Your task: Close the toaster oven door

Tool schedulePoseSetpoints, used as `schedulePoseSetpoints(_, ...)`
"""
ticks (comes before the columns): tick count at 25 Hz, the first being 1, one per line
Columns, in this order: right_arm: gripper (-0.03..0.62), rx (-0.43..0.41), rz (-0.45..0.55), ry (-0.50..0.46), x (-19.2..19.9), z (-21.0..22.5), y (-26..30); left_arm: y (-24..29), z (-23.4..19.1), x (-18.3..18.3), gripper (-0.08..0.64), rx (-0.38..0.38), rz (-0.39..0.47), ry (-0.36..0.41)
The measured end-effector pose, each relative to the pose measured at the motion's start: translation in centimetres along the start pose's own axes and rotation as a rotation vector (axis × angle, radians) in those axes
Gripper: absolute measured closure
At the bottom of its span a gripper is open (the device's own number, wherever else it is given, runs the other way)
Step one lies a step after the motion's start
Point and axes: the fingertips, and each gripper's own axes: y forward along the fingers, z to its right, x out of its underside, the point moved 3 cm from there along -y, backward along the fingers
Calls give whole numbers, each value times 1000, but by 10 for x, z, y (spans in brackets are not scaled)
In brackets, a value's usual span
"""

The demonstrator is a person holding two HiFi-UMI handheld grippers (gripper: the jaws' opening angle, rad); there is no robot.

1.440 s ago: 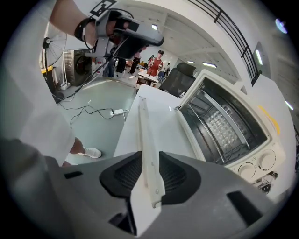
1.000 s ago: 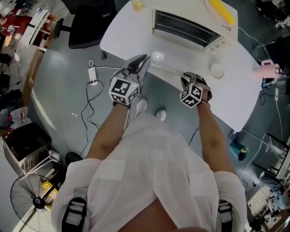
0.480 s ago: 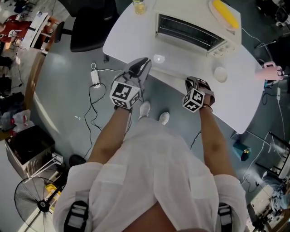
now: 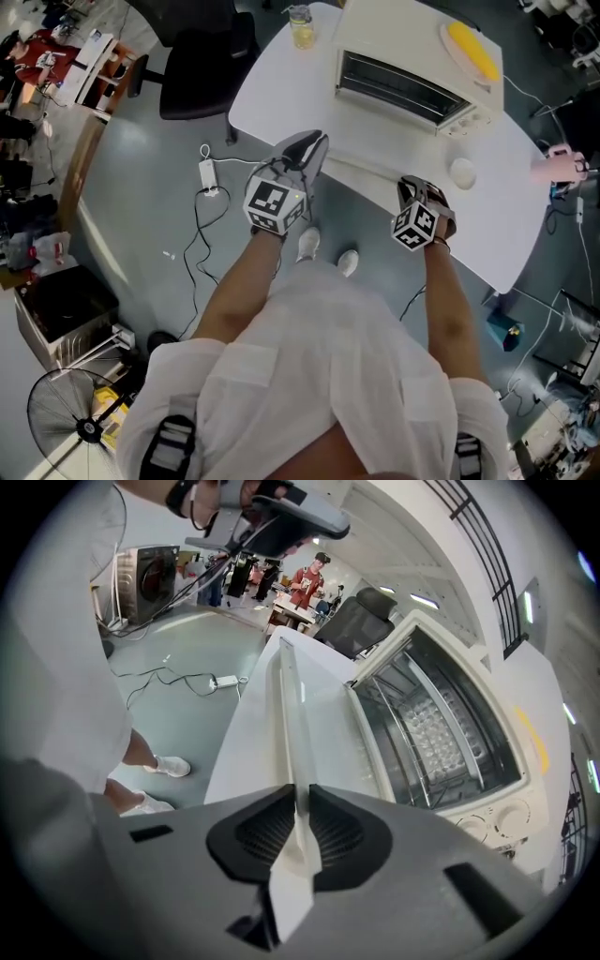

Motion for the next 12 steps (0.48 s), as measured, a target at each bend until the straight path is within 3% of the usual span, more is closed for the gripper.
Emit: schedulePoseSetpoints(12,545,114,6,96,-17,37,-35,1,-1,-28,522,40,37,6)
